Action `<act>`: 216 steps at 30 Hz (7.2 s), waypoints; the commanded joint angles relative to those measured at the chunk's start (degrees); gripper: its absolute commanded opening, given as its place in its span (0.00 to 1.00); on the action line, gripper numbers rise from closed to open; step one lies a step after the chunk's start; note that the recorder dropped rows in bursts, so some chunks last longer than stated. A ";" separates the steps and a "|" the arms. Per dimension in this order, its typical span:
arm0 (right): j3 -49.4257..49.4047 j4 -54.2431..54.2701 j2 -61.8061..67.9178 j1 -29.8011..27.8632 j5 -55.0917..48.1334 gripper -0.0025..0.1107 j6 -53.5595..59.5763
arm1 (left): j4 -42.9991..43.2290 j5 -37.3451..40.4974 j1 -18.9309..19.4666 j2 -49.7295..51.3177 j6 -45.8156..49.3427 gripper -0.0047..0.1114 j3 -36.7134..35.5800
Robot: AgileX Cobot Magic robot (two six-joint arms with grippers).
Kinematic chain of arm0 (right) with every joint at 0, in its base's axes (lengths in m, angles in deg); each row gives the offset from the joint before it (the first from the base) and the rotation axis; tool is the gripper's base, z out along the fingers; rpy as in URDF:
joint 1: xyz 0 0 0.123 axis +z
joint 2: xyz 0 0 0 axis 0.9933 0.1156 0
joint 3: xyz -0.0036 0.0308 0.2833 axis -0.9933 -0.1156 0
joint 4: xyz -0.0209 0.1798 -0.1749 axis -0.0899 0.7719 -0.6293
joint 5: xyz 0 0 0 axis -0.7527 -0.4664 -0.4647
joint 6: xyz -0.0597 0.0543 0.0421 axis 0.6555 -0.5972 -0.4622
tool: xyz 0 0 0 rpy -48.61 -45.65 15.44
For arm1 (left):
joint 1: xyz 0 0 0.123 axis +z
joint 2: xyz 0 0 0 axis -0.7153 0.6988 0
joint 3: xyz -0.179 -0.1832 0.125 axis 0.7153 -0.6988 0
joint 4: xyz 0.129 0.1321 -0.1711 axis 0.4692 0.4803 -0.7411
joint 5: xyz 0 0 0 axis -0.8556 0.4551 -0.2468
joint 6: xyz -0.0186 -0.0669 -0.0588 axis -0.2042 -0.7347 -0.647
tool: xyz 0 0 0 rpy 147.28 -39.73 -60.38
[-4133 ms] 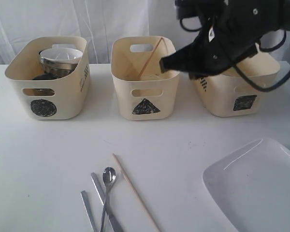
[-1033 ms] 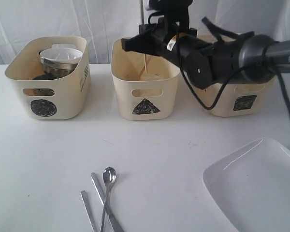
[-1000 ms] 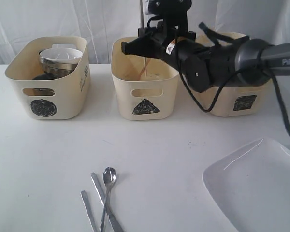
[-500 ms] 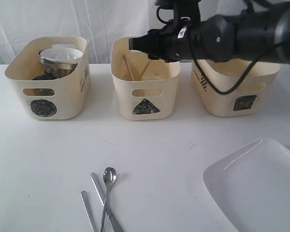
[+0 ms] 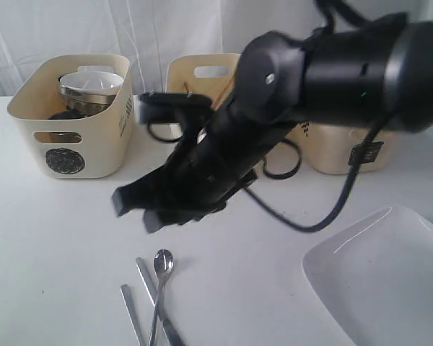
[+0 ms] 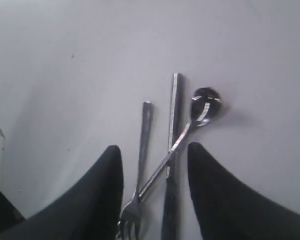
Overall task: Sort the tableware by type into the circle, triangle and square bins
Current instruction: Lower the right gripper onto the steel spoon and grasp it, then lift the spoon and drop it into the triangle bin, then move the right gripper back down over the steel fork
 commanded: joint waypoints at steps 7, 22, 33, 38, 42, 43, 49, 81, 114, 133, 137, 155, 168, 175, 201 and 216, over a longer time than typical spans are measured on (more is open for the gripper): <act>-0.32 -7.98 8.28 8.70 7.15 0.38 0.55 | -0.58 2.40 0.03 -0.29 -0.27 0.04 -0.43; -0.32 -12.24 14.80 9.06 0.47 0.56 -2.67 | -0.58 2.40 0.03 -0.29 -0.27 0.04 -0.43; -0.32 -12.13 17.54 9.06 4.02 0.44 -8.70 | -0.58 2.40 0.03 -0.29 -0.27 0.04 -0.43; -0.32 -12.24 17.75 9.06 3.92 0.38 -8.70 | -0.58 2.40 0.03 -0.29 -0.27 0.04 -0.43; -0.32 -13.34 17.75 9.06 4.78 0.28 -8.70 | -0.58 2.40 0.03 -0.29 -0.27 0.04 -0.43; -0.32 -14.23 17.75 9.06 5.21 0.27 -8.85 | -0.58 2.40 0.03 -0.29 -0.27 0.04 -0.43; -0.32 -25.79 17.75 8.96 9.06 0.17 -17.60 | -0.58 2.40 0.03 -0.29 -0.27 0.04 -0.43; 3.82 -45.09 6.88 7.36 9.28 0.02 -22.91 | -0.58 2.40 0.03 -0.29 -0.27 0.04 -0.43; 6.38 -106.17 3.24 -25.89 38.12 0.02 -107.38 | -0.58 2.40 0.03 -0.29 -0.27 0.04 -0.43; 21.93 -106.18 19.76 -25.87 52.79 0.31 -105.87 | -0.58 2.40 0.03 -0.29 -0.27 0.04 -0.43; 21.93 -106.30 19.41 -25.87 52.79 0.31 -105.87 | -0.58 2.40 0.03 -0.29 -0.27 0.04 -0.43; 15.27 -122.65 12.79 -25.64 92.95 0.02 -116.94 | -0.58 2.29 0.03 -0.29 -0.29 0.04 -0.43; -11.73 -122.65 -5.99 -23.12 78.01 0.02 -118.16 | -0.58 2.29 0.03 -0.29 -0.29 0.04 -0.43; -20.60 -122.65 -20.08 -15.44 49.61 0.02 -112.32 | -0.58 2.29 0.03 -0.29 -0.29 0.04 -0.43; -25.30 -117.50 -24.53 -6.01 -12.61 0.02 -71.77 | -0.58 2.29 0.03 -0.29 -0.29 0.04 -0.43; 4.54 -11.23 1.54 -1.73 -12.85 0.02 18.70 | -0.58 2.29 0.03 -0.29 -0.29 0.04 -0.43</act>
